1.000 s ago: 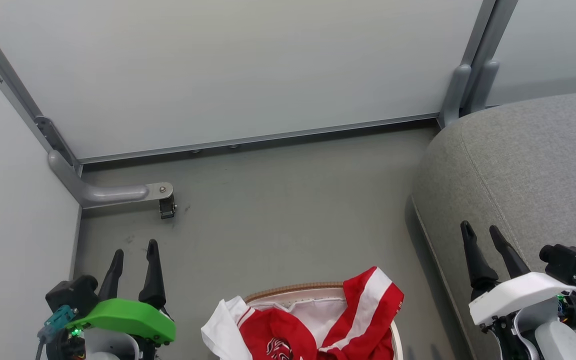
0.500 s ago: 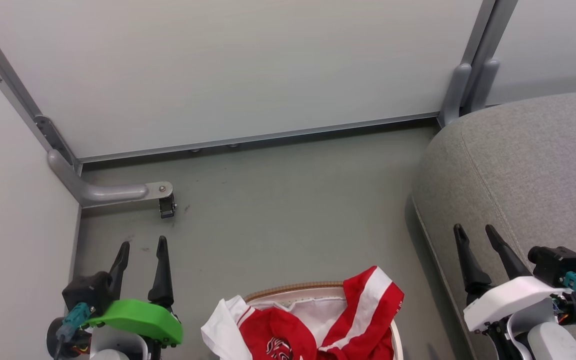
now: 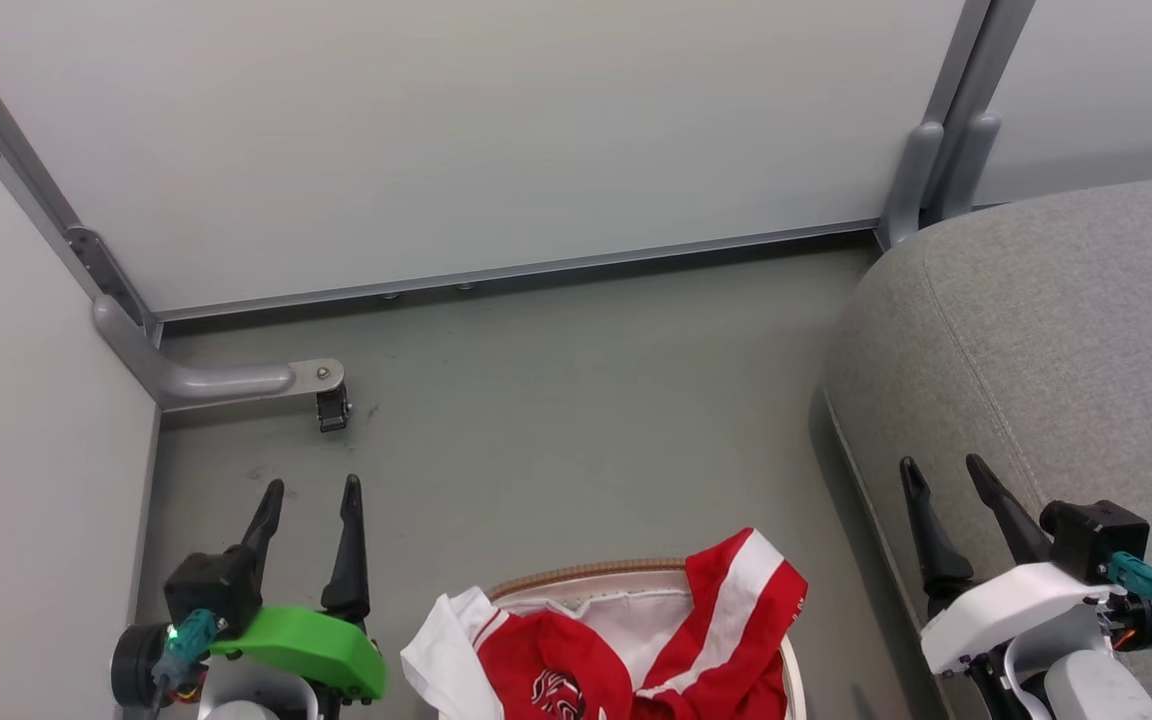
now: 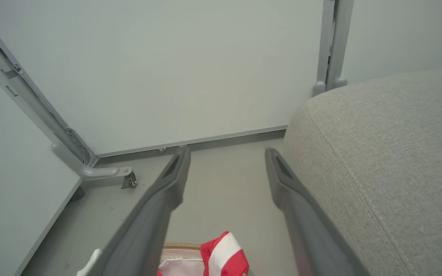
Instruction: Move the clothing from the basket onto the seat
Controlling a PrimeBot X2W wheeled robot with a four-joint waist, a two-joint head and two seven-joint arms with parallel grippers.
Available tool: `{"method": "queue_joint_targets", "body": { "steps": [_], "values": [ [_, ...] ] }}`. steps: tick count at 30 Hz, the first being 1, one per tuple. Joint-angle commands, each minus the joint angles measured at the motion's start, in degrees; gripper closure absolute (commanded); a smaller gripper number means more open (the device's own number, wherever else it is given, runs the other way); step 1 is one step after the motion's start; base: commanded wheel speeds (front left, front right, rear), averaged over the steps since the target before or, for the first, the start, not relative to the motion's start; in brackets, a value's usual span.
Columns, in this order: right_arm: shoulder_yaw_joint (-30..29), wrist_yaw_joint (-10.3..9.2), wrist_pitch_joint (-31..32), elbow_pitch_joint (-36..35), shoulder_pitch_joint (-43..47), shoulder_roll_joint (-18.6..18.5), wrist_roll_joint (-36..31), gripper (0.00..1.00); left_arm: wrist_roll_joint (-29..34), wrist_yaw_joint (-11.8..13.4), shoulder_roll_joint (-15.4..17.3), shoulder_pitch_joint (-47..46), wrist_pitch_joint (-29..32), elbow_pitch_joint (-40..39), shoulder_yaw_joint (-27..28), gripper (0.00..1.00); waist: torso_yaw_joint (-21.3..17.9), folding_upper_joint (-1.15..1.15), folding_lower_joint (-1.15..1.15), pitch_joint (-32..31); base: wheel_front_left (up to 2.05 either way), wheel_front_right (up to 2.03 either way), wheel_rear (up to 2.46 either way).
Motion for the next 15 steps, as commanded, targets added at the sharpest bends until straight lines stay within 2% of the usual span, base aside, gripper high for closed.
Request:
{"method": "queue_joint_targets", "body": {
  "steps": [1, 9, 15],
  "values": [
    [0.1, 0.02, -0.6, -0.2, -1.1, -0.1, -1.5, 0.00, 1.0, -0.4, 0.1, -0.2, -0.5, 0.5, -0.5, 0.00, -0.2, 0.00, 0.00, 0.9, 0.00, 0.00, 0.00],
    [1.8, 0.02, -1.5, -1.5, -5.0, 0.2, -3.4, 0.00, 3.1, -1.0, -0.4, -4.6, -1.4, 5.0, -3.2, 0.00, -2.0, 0.00, 0.00, 8.4, 0.00, 0.00, 0.00],
    [3.2, 0.01, -2.1, -2.4, -8.5, 0.0, -5.0, 0.00, 2.6, -1.3, -0.4, -9.8, -2.0, 10.9, -7.7, 0.00, -4.2, 0.00, 0.00, 15.2, 0.00, 0.00, 0.00]
  ]
}}
